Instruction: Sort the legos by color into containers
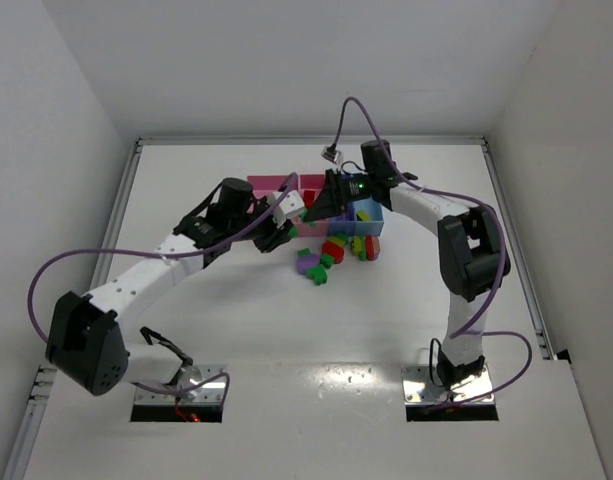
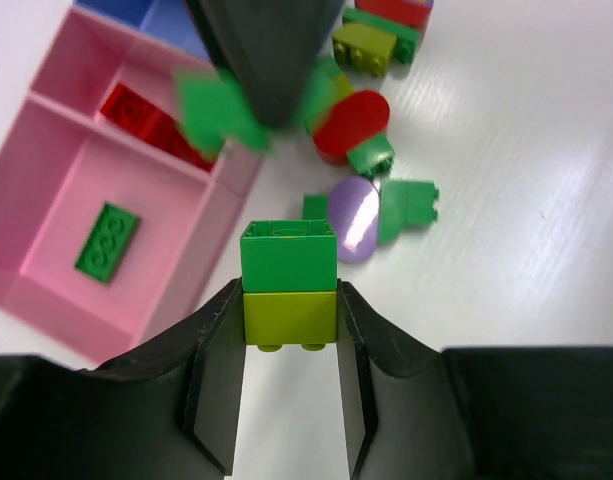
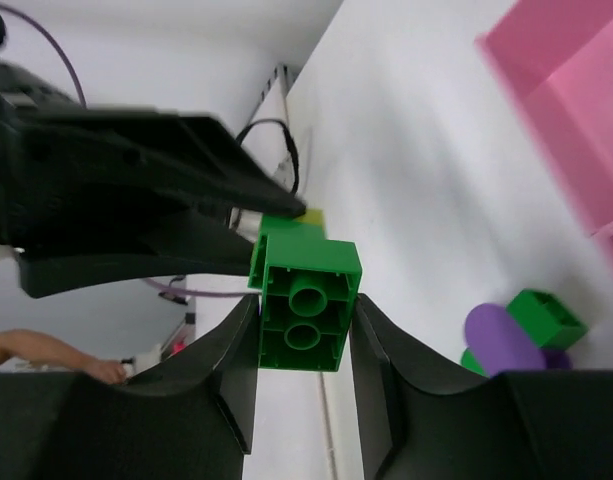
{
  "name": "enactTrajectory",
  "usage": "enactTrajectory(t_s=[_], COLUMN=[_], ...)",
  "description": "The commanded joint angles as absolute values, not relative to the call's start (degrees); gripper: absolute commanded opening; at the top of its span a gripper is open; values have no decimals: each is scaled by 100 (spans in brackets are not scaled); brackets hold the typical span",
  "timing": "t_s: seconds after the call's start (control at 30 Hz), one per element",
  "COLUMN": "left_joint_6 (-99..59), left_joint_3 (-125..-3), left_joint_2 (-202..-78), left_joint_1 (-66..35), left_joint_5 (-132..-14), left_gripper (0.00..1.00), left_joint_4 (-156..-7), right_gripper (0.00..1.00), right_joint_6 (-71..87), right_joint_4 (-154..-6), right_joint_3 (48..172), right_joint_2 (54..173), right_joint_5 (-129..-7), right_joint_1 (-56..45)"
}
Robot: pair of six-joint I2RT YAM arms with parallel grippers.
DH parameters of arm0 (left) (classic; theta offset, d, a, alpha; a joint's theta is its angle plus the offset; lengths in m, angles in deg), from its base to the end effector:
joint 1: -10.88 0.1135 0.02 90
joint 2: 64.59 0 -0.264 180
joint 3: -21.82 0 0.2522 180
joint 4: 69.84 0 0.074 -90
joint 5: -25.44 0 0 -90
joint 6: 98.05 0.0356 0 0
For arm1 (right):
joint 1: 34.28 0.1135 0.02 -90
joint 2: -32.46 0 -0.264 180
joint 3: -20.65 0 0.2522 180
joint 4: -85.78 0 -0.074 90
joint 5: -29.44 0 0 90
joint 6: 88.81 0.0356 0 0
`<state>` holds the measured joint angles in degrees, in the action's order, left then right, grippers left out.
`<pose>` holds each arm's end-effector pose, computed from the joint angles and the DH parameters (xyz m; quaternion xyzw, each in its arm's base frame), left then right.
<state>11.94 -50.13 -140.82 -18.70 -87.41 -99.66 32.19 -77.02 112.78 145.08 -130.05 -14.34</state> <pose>0.2516 -0.1587 0.2912 0.4473 0.7472 -0.2128 0.4432 0.3893 0.1767 0.2160 -0.1790 0.7583 0.6176 0.1070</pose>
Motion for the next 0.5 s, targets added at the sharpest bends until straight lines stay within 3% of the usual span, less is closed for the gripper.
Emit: enactTrajectory(t_s=[0.0,0.33,0.4,0.47], left_joint_6=[935,997,1050,1050], left_joint_3=[-4679,-4546,-4546,-4546], left_joint_2=[-13457,-13139,-13139,-13139], left_joint_1=[-1839,-1295,-1232,-1172], left_joint_5=[-8522,-8099,-8099,-8020], left_gripper=[18,18,18,18], left_joint_4=[-10144,-10347,-10347,-10347], right_gripper=[0,1,8,28], right_joint_6=[3230,3494,3494,3547], right_joint_4=[-8212,-7617,-7449,-7194], right_joint_3=[11877,13573,13794,14014], right_joint_2=[14688,15708,15963,16103], right_joint_5=[-12939,-11445,-11050,-10455], right_joint_1=[-1653,-1153,-1038,-932])
